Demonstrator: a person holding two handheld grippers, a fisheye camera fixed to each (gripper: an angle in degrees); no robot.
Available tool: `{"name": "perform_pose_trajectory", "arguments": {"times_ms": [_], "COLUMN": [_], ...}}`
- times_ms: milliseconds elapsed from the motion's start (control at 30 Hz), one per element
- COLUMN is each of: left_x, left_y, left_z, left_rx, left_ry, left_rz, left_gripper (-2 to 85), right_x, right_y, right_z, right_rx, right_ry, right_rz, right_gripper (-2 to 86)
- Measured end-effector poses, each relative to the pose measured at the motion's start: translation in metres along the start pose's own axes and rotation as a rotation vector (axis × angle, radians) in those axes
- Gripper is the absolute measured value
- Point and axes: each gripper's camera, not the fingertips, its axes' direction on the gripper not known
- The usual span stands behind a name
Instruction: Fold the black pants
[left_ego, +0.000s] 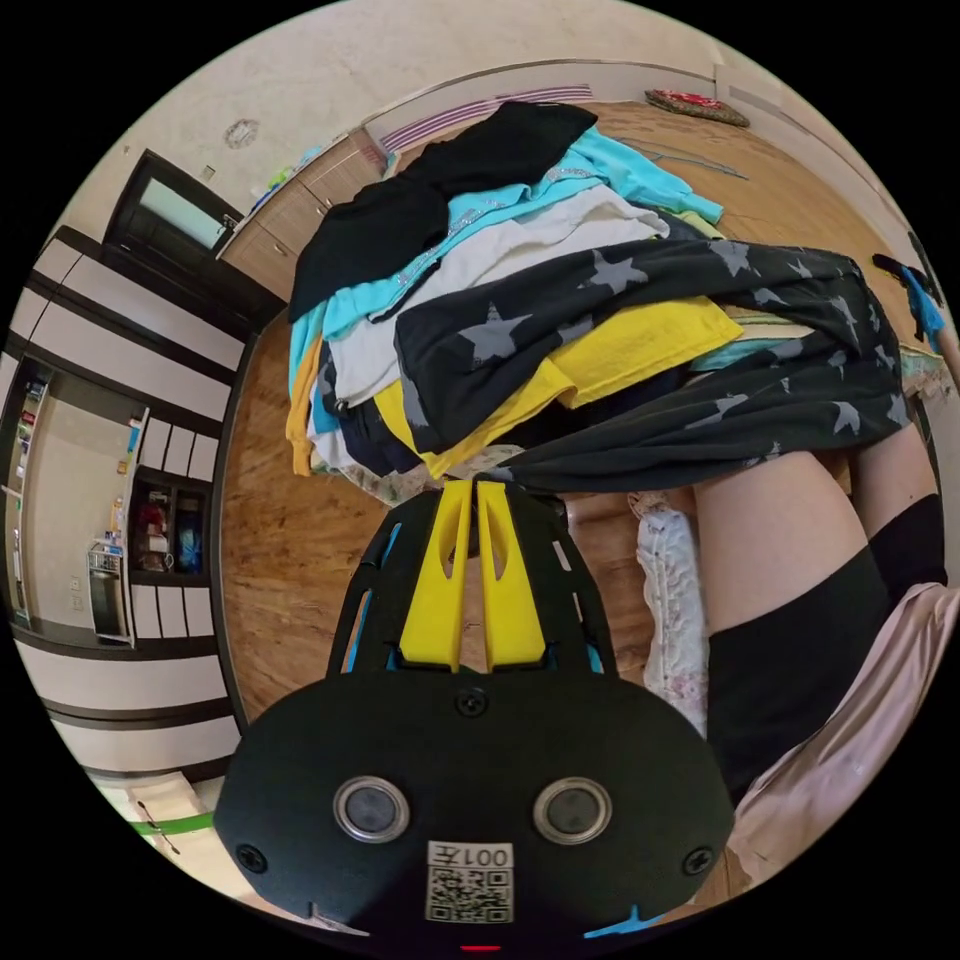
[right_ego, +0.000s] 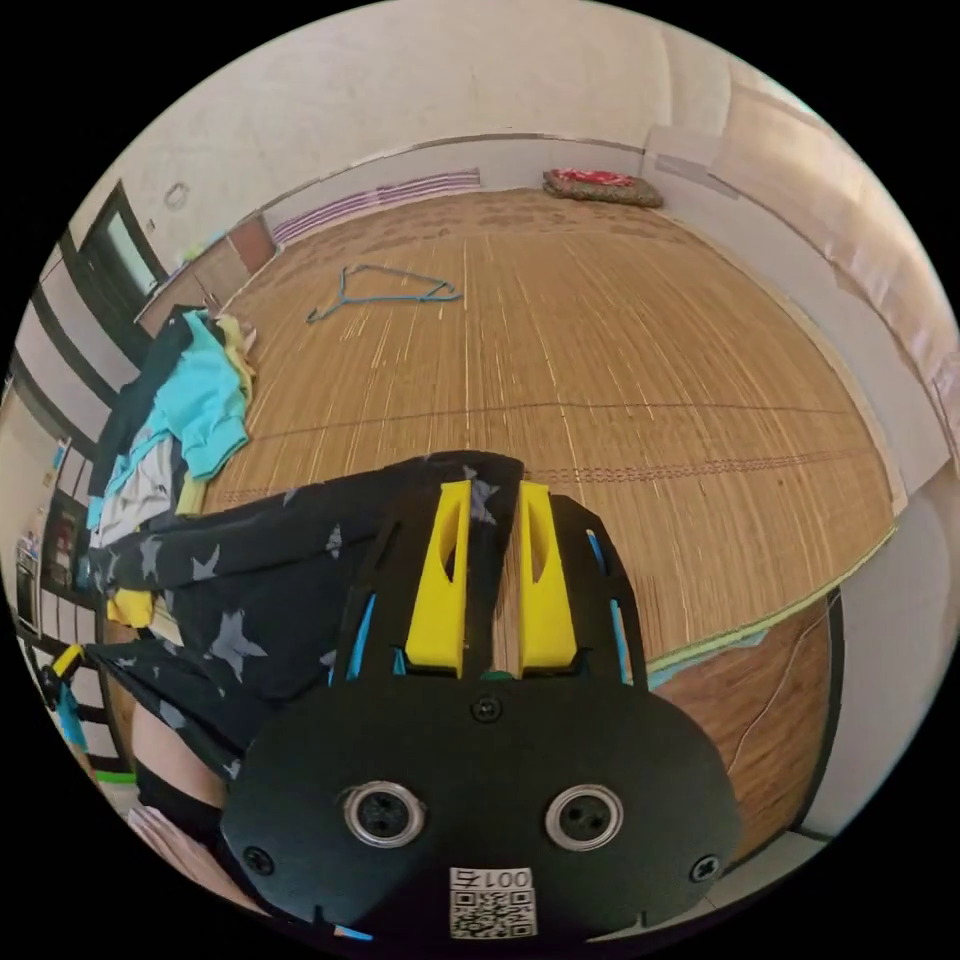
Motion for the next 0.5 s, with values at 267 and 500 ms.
{"name": "perform_pose_trajectory", "arguments": {"times_ms": [267, 500], "left_x": [-0.005, -0.007], "left_y": [0.007, 0.012], "left_z": [0.002, -0.002], "left_rx": [0.001, 0.02], "left_ry": [0.016, 0.01], "left_rz": [-0.015, -0.022], "left_gripper": [-1.6, -1.6], "right_x": [0.03, 0.093], "right_y": [0.113, 0.204], "right_z": [-0.045, -0.016], "right_rx": [-0.021, -0.204], "right_ry": [-0.047, -0.201], "right_rz": [-0.204, -0.015], "right_gripper": [7.6, 11.2]}}
